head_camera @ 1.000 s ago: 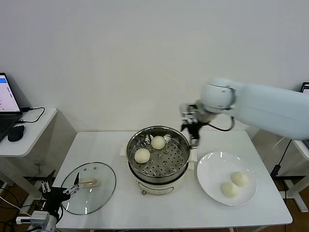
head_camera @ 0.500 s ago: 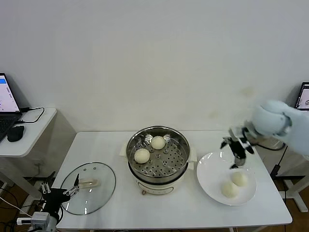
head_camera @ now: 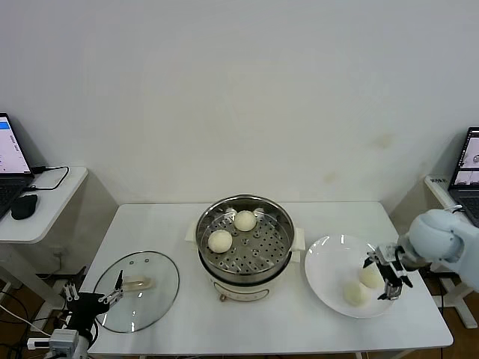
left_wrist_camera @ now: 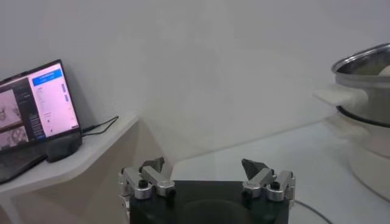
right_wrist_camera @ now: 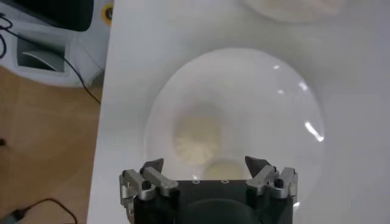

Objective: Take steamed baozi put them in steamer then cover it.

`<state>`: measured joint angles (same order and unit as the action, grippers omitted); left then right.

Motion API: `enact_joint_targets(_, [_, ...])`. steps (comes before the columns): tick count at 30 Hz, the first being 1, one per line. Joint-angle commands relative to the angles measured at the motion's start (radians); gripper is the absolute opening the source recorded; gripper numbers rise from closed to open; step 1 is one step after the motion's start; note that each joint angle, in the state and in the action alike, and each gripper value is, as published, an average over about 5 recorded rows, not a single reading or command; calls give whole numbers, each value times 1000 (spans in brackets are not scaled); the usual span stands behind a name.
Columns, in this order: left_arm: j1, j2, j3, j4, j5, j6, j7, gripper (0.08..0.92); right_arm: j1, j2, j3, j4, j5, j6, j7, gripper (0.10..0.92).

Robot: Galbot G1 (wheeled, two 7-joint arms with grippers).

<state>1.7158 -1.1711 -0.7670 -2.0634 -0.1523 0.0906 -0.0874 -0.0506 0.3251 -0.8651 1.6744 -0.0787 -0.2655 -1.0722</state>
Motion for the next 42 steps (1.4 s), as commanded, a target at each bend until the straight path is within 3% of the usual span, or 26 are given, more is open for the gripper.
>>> enact_joint_targets(1, [3,-1,-5,-2,1,0,0,823,-204,53,139,-53,-64,17,30,823])
enact_joint_targets(15, [9,-11,-20,1,0,-3,-1,823,-206,135,132,-141,-86,5,55,814])
enact_joint_targets(29, [8,-11,-18,1,-1,-5,-1,823,-209,150,140,-151,-84,-10,73,624])
enact_joint_targets(42, [3,-6,-16,0,-2,-5,-1,823,69,100,96,-96,66,-29,4,602])
